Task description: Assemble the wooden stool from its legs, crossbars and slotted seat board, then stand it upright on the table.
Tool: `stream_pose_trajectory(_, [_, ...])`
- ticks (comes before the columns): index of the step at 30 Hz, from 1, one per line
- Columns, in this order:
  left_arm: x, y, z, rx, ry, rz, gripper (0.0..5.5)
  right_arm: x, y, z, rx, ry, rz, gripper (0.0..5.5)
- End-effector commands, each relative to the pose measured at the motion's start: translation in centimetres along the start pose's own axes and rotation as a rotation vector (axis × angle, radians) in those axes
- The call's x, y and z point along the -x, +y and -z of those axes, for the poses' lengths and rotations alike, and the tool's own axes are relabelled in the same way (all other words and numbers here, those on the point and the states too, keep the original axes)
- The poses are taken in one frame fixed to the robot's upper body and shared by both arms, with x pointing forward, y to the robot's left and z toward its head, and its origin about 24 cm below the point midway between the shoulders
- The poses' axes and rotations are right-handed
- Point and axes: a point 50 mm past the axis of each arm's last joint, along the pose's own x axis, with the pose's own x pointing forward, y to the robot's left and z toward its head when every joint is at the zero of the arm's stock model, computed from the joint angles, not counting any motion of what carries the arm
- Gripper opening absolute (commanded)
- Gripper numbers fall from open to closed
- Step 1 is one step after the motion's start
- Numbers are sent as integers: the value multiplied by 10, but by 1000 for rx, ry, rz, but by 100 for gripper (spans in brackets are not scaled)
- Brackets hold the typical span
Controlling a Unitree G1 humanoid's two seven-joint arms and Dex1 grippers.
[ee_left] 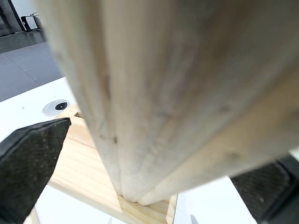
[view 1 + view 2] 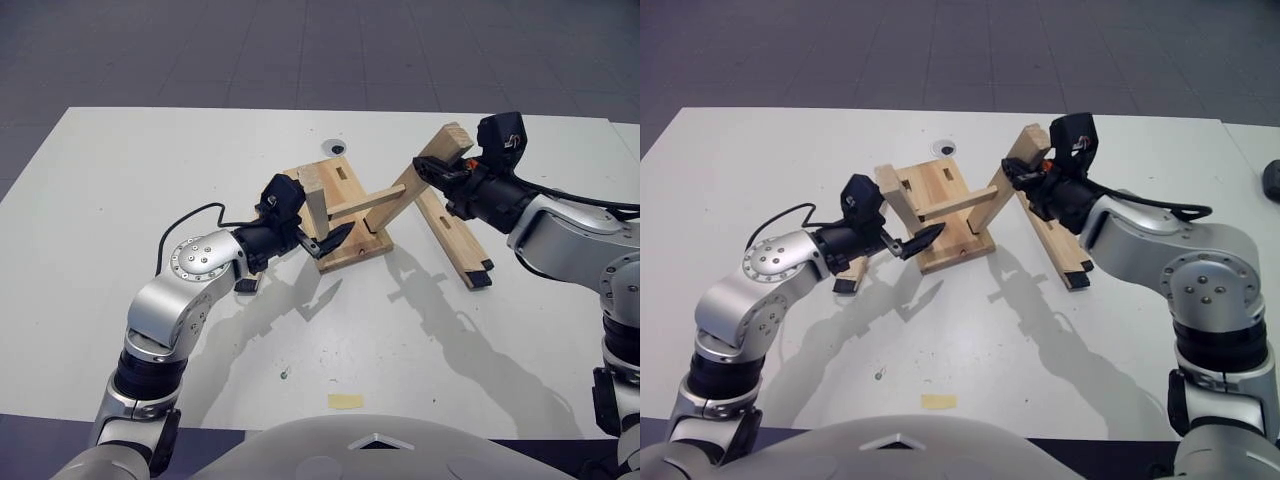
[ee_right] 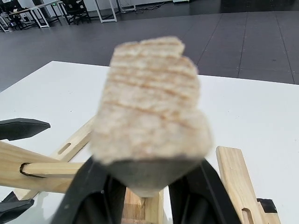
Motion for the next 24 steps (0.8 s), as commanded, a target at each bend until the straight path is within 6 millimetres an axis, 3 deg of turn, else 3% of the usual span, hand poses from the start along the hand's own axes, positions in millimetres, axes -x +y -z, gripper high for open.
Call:
stream_pose_trajectory(1, [7, 14, -9, -44, -3, -11, 540, 0, 0, -11, -24, -69, 35, 185])
stream_pose_trajectory(7, [15, 32, -17, -63, -15, -43, 540, 11, 6, -75, -155, -395, -17, 282])
stream_pose_trajectory(9, [17, 34, -21, -52, -41, -47, 540, 21, 6, -107, -169, -514, -36, 305])
stream_pose_trajectory(13, [17, 33, -28, -38, -77, -36, 540, 37, 2, -158, -87, -677, -27, 378])
stream_pose_trajectory(15, [14, 32, -28, -39, -79, -31, 540, 38, 7, -171, -68, -714, -46, 413])
stream_pose_trajectory(17, [11, 28, -29, -40, -81, -17, 540, 23, 16, -155, -107, -647, -94, 448])
stream_pose_trajectory(18, [11, 26, -28, -36, -84, -11, 540, 2, 16, -125, -159, -530, -99, 468])
stream_pose_trajectory(20, [9, 24, -27, -30, -82, -2, 540, -33, 14, -34, -239, -204, -58, 504])
stream_pose_trajectory(21, [8, 24, -26, -30, -79, 1, 540, -38, 14, 5, -252, -71, -37, 525])
stream_pose_trajectory(22, [8, 24, -26, -33, -75, 5, 540, -38, 13, 30, -247, 2, -15, 538])
stream_pose_trajectory(23, [8, 24, -26, -32, -74, 6, 540, -38, 12, 39, -244, 23, -5, 538])
stream_pose_trajectory(24, [8, 24, -25, -33, -69, 7, 540, -38, 12, 34, -251, -10, -8, 538])
